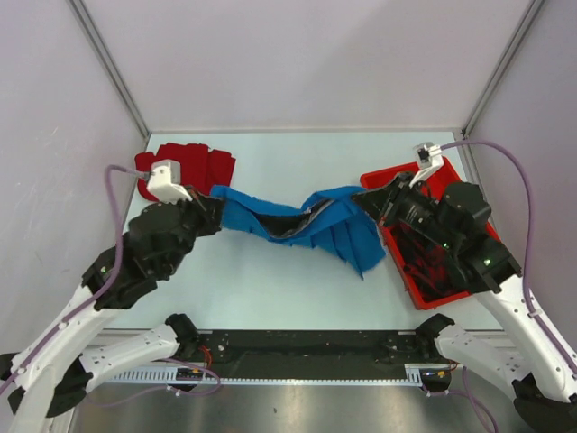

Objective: Fold and stack the skirts
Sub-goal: Flatten out the skirt at the center of the board.

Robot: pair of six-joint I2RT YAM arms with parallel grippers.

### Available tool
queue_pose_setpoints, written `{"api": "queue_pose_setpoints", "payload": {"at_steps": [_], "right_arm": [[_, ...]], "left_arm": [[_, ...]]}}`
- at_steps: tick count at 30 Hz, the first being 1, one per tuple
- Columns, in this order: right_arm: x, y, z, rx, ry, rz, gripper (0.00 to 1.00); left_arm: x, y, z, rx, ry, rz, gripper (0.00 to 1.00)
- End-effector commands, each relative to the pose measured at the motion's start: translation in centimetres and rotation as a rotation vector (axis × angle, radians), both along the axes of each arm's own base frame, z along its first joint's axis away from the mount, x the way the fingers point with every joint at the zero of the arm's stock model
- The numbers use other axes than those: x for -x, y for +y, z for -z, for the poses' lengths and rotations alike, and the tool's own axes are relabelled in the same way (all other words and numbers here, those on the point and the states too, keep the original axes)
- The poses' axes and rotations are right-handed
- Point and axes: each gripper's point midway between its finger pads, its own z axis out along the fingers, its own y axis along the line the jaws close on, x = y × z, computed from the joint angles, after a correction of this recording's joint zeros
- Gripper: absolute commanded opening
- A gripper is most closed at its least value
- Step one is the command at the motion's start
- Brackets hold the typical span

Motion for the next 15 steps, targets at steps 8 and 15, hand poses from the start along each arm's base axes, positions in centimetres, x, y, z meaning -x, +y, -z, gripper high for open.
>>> {"api": "queue_pose_setpoints", "payload": {"at_steps": [8, 15], "right_arm": [[-11.3, -0.7, -8.6, -0.003, -0.179, 0.155, 0.00], [-14.0, 1.1, -14.5, 0.006, -0.270, 0.110, 0.00]], "left_arm": [[-11.5, 3.8, -11.6, -0.136, -0.247, -0.093, 0.00], [-13.6, 5.8, -21.5, -0.285, -0.366, -0.138, 0.00]]}}
